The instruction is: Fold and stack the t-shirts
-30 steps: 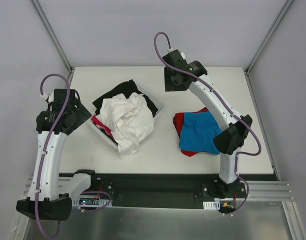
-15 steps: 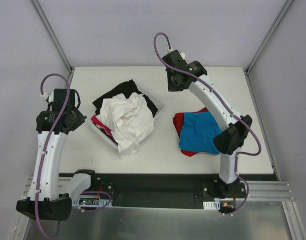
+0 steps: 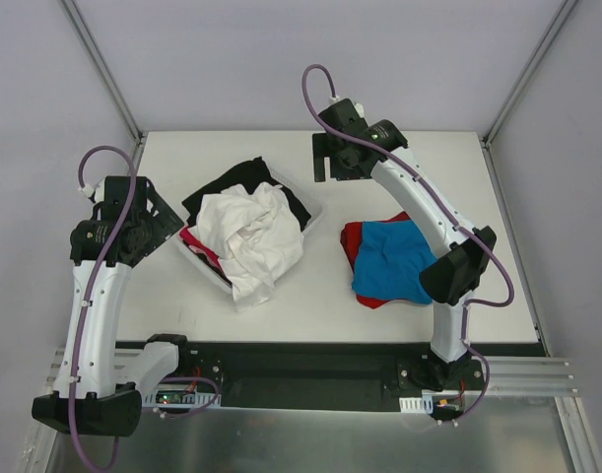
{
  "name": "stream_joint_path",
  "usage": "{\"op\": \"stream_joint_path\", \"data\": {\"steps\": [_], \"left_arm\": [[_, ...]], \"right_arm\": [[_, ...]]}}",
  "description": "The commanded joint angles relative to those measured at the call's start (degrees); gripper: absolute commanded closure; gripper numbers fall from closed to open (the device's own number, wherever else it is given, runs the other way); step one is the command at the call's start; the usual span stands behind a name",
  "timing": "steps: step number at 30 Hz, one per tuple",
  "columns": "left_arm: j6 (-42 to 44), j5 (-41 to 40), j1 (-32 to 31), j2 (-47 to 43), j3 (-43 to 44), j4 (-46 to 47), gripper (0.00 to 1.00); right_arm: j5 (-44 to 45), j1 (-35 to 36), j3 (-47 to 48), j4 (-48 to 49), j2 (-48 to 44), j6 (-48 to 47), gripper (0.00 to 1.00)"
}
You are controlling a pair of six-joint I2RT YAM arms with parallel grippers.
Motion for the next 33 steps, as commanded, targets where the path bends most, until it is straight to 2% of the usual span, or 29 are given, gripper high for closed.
{"op": "stream_joint_path", "data": {"steps": [1, 7, 8, 10, 11, 12, 13, 14, 16, 19, 23, 27, 33], "left_arm": [[0.5, 1.2, -0.4, -0.5, -0.6, 0.6, 0.01], [2.0, 17.4, -0.4, 2.9, -8.8, 7.6, 0.01], [1.8, 19.8, -0.4, 3.2, -10.3, 8.9, 0.08], [1.1, 24.1, -0.4, 3.4, -14.1, 13.1, 0.44], [1.0, 24.8, -0.4, 3.7, -14.8, 14.0, 0.80], [1.3, 25.8, -0.4, 4.5, -15.6, 14.9, 0.94], [1.3, 26.1, -0.4, 5.1, -15.7, 15.5, 1.00], [1.4, 26.7, -0.4, 6.3, -15.9, 16.2, 1.00], [2.3, 29.2, -0.5, 7.5, -16.8, 19.7, 1.00], [3.7, 29.5, -0.4, 11.4, -17.6, 22.3, 1.00], [5.7, 26.5, -0.3, 19.6, -17.9, 23.6, 1.00], [7.2, 25.7, 0.8, 23.4, -15.2, 25.7, 1.00], [8.6, 24.4, 8.5, 31.7, -10.1, 26.8, 1.00]], "right_arm": [[-0.1, 0.3, 0.9, -0.4, -1.3, -0.2, 0.04], [-0.1, 0.5, 0.5, -0.4, -1.1, 0.2, 0.04], [0.0, 0.5, 0.5, -0.2, -1.1, 0.3, 0.07], [0.0, 0.6, 0.1, -0.3, -1.2, 0.3, 0.29], [0.1, 0.6, -0.1, -0.4, -1.2, 0.2, 0.54], [0.5, 0.7, -0.3, -0.3, -1.1, 0.3, 0.65], [0.8, 0.7, -0.6, -0.6, -1.1, 0.4, 0.73], [1.0, 0.6, -0.7, -0.6, -1.2, 0.6, 0.83], [0.7, 0.6, -0.9, -0.6, -1.1, 0.5, 0.84], [0.7, 0.6, -0.6, -0.7, -0.4, 0.3, 0.79], [0.6, 0.6, -0.5, -0.7, -0.5, 0.3, 0.77], [1.8, 0.6, -0.9, -1.1, -1.2, -0.8, 0.77], [2.8, 0.6, -2.5, -1.2, -2.7, -1.7, 0.75]]}}
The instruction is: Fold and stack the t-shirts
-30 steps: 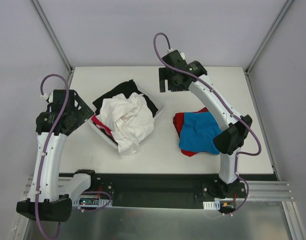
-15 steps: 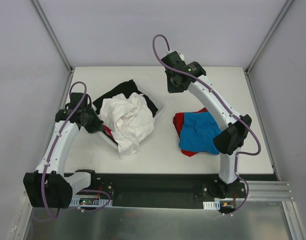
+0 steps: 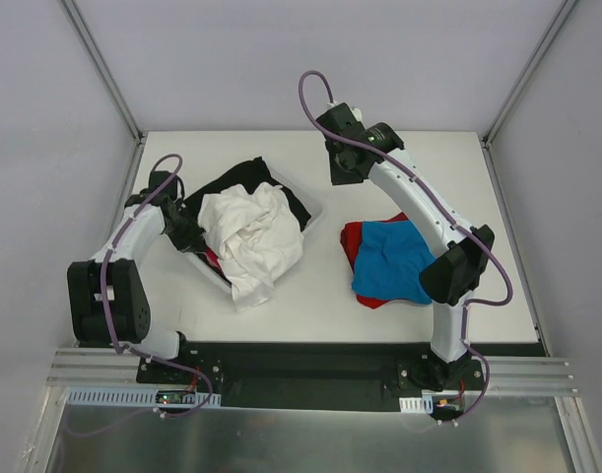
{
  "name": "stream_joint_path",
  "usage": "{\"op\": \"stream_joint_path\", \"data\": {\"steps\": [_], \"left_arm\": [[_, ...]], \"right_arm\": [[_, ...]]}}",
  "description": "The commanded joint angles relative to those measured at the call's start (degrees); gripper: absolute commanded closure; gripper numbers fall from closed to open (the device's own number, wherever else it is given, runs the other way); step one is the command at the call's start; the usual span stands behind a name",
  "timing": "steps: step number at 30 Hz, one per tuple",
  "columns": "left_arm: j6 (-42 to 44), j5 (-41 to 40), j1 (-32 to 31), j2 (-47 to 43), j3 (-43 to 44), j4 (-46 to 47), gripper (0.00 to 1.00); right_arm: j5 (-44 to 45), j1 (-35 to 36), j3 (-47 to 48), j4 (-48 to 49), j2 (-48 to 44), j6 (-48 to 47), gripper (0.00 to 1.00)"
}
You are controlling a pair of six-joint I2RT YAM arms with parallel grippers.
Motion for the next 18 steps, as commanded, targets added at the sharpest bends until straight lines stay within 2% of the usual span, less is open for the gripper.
{"op": "stream_joint_path", "data": {"steps": [1, 5, 18], "left_arm": [[2.2, -2.4, 6.2, 5.0, 5.3, 3.1, 1.00], [2.8, -2.8, 11.7, 8.0, 8.8, 3.2, 1.00], [5.8, -4.3, 20.6, 14.4, 16.9, 0.5, 1.00]], "right_arm": [[1.7, 0.3, -0.8, -0.9, -3.1, -1.2, 0.75], [1.8, 0.2, -2.6, -1.1, -4.4, -1.4, 0.74], [0.4, 0.2, -2.7, -3.0, -4.1, -1.1, 0.74]]}}
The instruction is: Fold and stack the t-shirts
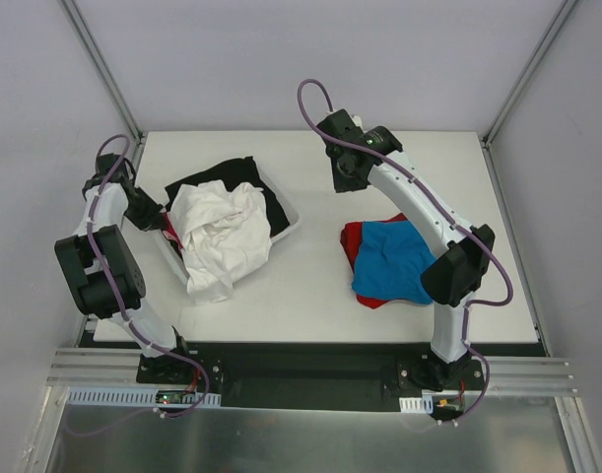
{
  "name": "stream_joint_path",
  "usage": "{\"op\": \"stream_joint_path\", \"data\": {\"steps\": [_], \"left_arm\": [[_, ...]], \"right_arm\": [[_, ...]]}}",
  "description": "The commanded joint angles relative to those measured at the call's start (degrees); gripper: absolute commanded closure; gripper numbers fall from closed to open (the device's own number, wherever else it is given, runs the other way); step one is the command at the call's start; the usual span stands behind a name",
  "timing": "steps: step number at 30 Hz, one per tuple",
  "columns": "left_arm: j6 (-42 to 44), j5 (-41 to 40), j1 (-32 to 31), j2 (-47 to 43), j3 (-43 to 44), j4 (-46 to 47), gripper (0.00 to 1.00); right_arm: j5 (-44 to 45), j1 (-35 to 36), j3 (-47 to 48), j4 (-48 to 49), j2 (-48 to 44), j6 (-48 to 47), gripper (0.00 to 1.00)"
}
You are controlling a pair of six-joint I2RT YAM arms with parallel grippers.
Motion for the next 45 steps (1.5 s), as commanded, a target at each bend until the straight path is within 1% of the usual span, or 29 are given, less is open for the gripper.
{"op": "stream_joint_path", "data": {"steps": [1, 3, 4, 7, 9, 11, 13, 14, 15, 16, 18, 19, 20, 21, 22, 23, 24, 25, 26, 27, 30, 33, 35, 36, 37, 39, 42, 44, 45], "left_arm": [[1.8, -2.7, 3.8, 1.7, 2.5, -0.9, 1.00], [1.9, -2.9, 4.2, 1.8, 3.6, -1.4, 1.00], [1.8, -2.9, 4.2, 1.5, 3.8, -1.7, 1.00], [1.5, -3.8, 4.2, -1.0, 4.3, -2.2, 1.00], [0.5, -6.6, 4.2, -5.3, 4.2, -2.2, 1.00], [0.0, -7.4, 4.1, -9.2, 5.6, -2.2, 1.00], [-0.3, -6.0, 4.1, -12.2, 6.7, -3.0, 0.84], [-0.9, -5.5, 4.0, -13.3, 7.9, -3.5, 0.75], [-1.0, -5.5, 3.6, -14.2, 8.5, -4.0, 0.55], [-1.0, -6.1, 3.1, -16.2, 8.9, -5.3, 0.43], [-0.9, -7.2, 0.4, -18.2, 9.6, -6.7, 0.32], [-0.8, -7.5, -0.8, -19.7, 9.3, -7.4, 0.31], [-0.7, -7.4, -3.5, -20.6, 7.6, -7.5, 0.30], [-0.7, -6.8, -4.7, -21.5, 6.5, -7.5, 0.31], [-0.8, -6.1, -6.2, -23.5, 5.3, -7.4, 0.42], [-1.1, -5.3, -8.9, -24.4, 2.8, -7.4, 0.55], [-1.5, -5.1, -10.6, -25.3, 1.5, -7.5, 0.71], [-1.9, -4.5, -11.9, -27.0, 0.3, -7.5, 0.94], [-2.5, -2.8, -13.0, -27.6, -2.1, -7.6, 1.00], [-2.9, -2.4, -15.1, -28.3, -3.3, -8.0, 1.00], [-4.0, -2.2, -18.0, -31.4, -8.1, -8.3, 1.00], [-4.6, -1.7, -18.9, -33.6, -13.2, -8.2, 1.00], [-4.6, -2.3, -19.2, -32.5, -18.0, -7.8, 1.00], [-4.5, -2.9, -19.0, -31.7, -19.9, -6.0, 1.00], [-4.3, -3.2, -19.1, -29.3, -22.9, -4.8, 1.00], [-4.0, -4.2, -19.0, -26.0, -24.2, -3.0, 1.00], [-3.6, -6.7, -18.3, -16.1, -22.8, -0.7, 1.00], [-3.3, -6.2, -15.6, -12.0, -20.3, 1.3, 1.00], [-3.1, -5.7, -14.5, -8.0, -19.3, 1.6, 1.00]], "right_arm": [[-0.4, 0.3, 0.7, -1.4, -3.3, -0.2, 0.75], [-1.5, 0.2, 0.7, -1.4, -3.2, -0.3, 0.77], [-1.9, 0.2, 0.8, -1.5, -3.1, -0.5, 0.84], [-3.1, 0.2, 0.7, -1.7, -2.8, -0.3, 0.99], [-3.9, 0.2, 0.7, -1.7, -2.5, -0.2, 0.99], [-4.5, 0.2, 0.8, -1.5, -2.1, 0.0, 0.99], [-5.6, 0.3, 1.0, -1.5, -1.7, 0.2, 0.97], [-5.9, 0.3, 1.2, -1.4, -1.4, 0.2, 0.96], [-6.4, 0.3, 1.4, -1.4, -1.1, 0.2, 0.96], [-6.7, 0.4, 1.5, -1.4, -1.0, 0.4, 0.96], [-7.5, 0.6, 1.8, -1.4, -0.7, 0.4, 0.96], [-7.7, 0.7, 1.8, -1.4, -0.7, 0.4, 0.97], [-7.9, 0.7, 1.6, -1.3, -0.7, 0.4, 0.97], [-8.2, 0.8, 1.5, -1.3, -0.8, 0.5, 0.99], [-8.2, 0.9, 1.3, -1.3, -0.8, 0.4, 0.99], [-8.2, 1.0, 1.0, -1.1, -1.1, 0.4, 0.99], [-8.2, 1.0, 0.5, -1.2, -1.3, 0.4, 0.99], [-8.2, 1.0, 0.1, -1.0, -1.7, 0.4, 0.99], [-8.2, 1.0, -0.1, -1.0, -1.9, 0.4, 0.99], [-8.2, 1.0, -0.7, -0.9, -2.1, 0.4, 0.99], [-8.1, 1.2, -1.7, -0.8, -3.0, 0.4, 0.99], [-7.9, 1.5, -2.5, -0.7, -3.6, 0.4, 0.99], [-7.6, 1.6, -3.5, -0.7, -4.3, 0.4, 0.99], [-7.5, 1.7, -3.7, -0.6, -4.5, 0.5, 0.99], [-7.4, 1.6, -3.9, -0.7, -4.8, 0.5, 0.99], [-6.8, 1.7, -3.9, -0.7, -5.5, 0.5, 0.99], [-5.4, 1.7, -4.2, -0.8, -6.7, 0.3, 0.99], [-5.1, 1.6, -4.9, -1.2, -7.2, 0.1, 0.99], [-5.1, 1.7, -5.2, -1.4, -7.9, 0.1, 0.99]]}}
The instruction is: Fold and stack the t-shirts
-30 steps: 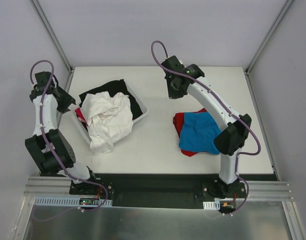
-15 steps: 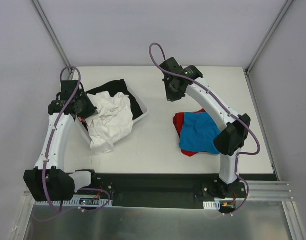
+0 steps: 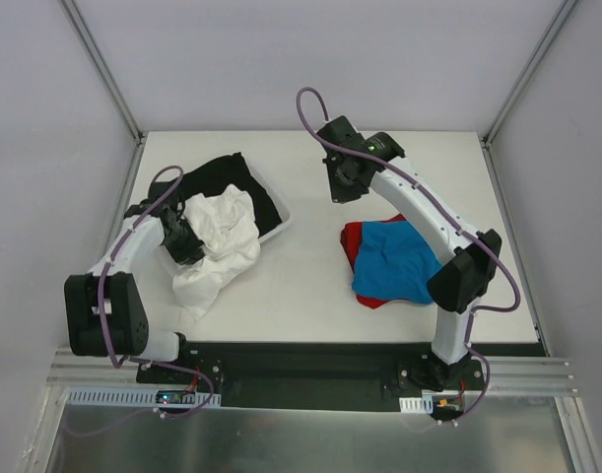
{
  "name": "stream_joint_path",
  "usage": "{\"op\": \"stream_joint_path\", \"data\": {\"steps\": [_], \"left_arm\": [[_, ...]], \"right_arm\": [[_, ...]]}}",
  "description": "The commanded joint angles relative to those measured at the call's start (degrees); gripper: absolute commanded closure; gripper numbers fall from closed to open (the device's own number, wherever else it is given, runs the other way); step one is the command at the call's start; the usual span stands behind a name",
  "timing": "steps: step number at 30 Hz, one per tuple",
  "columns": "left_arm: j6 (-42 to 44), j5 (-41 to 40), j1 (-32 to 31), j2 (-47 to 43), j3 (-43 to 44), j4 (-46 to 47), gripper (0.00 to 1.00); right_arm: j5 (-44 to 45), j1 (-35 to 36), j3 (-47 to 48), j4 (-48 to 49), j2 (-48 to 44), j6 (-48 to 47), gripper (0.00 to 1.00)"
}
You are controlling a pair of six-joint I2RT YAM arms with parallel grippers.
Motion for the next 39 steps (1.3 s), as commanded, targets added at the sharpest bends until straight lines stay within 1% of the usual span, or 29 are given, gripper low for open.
{"op": "stream_joint_path", "data": {"steps": [1, 6, 8, 9, 12, 18, 19, 22, 25, 28, 29, 31, 32, 35, 39], "left_arm": [[1.3, -2.0, 4.1, 12.5, 4.0, 4.9, 1.00], [2.2, -1.9, 8.5, 22.5, 13.9, 4.9, 1.00], [1.6, -0.2, 9.9, 25.2, 18.6, 4.9, 1.00], [1.4, 0.3, 11.4, 28.0, 21.4, 4.9, 1.00], [0.3, 0.6, 14.4, 32.4, 26.1, 4.8, 1.00], [2.3, 0.2, 19.7, 37.8, 33.7, 4.1, 1.00], [2.5, 0.3, 21.7, 38.2, 34.4, 3.3, 1.00], [5.0, -0.7, 24.1, 38.5, 36.4, 2.3, 1.00], [8.3, -1.7, 23.9, 36.3, 36.6, 1.9, 1.00], [7.1, -2.4, 23.1, 29.1, 34.2, 2.0, 1.00], [7.2, -3.4, 21.6, 24.7, 34.0, 2.0, 1.00], [8.3, -6.4, 19.4, 20.3, 34.9, 1.8, 1.00], [8.4, -6.5, 17.9, 16.8, 35.5, 1.2, 1.00], [7.6, -6.4, 16.2, 11.5, 38.3, -1.2, 1.00], [7.4, -6.3, 12.3, 3.8, 35.2, -1.4, 0.95]], "right_arm": [[2.0, 0.4, -1.3, -1.7, -5.6, 0.6, 0.99], [1.3, 1.0, -6.5, -2.2, -8.9, 1.8, 0.99], [0.8, 1.9, -8.1, -2.1, -10.9, 1.6, 0.99], [0.5, 2.2, -9.4, -1.6, -11.4, 1.4, 0.99], [-0.5, 3.4, -11.3, -1.7, -12.9, 1.1, 0.99], [-0.1, 4.4, -11.7, -5.2, -12.5, 1.0, 0.99], [-0.2, 4.4, -12.5, -5.2, -12.9, 1.1, 0.99], [-0.3, 4.4, -13.3, -4.8, -13.5, 1.3, 0.99], [-1.0, 4.4, -13.2, -4.3, -13.1, 1.6, 0.99], [-2.1, 5.0, -12.3, -3.2, -12.1, 2.0, 0.99], [-2.3, 5.1, -11.3, -3.2, -11.6, 2.0, 0.99], [-2.7, 5.8, -10.0, -3.1, -10.4, 2.0, 0.99], [-2.9, 5.9, -9.4, -2.9, -10.0, 1.8, 0.99], [-3.8, 7.0, -7.2, -2.0, -8.0, 1.4, 0.99], [-4.3, 8.5, -2.9, -2.6, -5.4, 0.5, 0.99]]}}
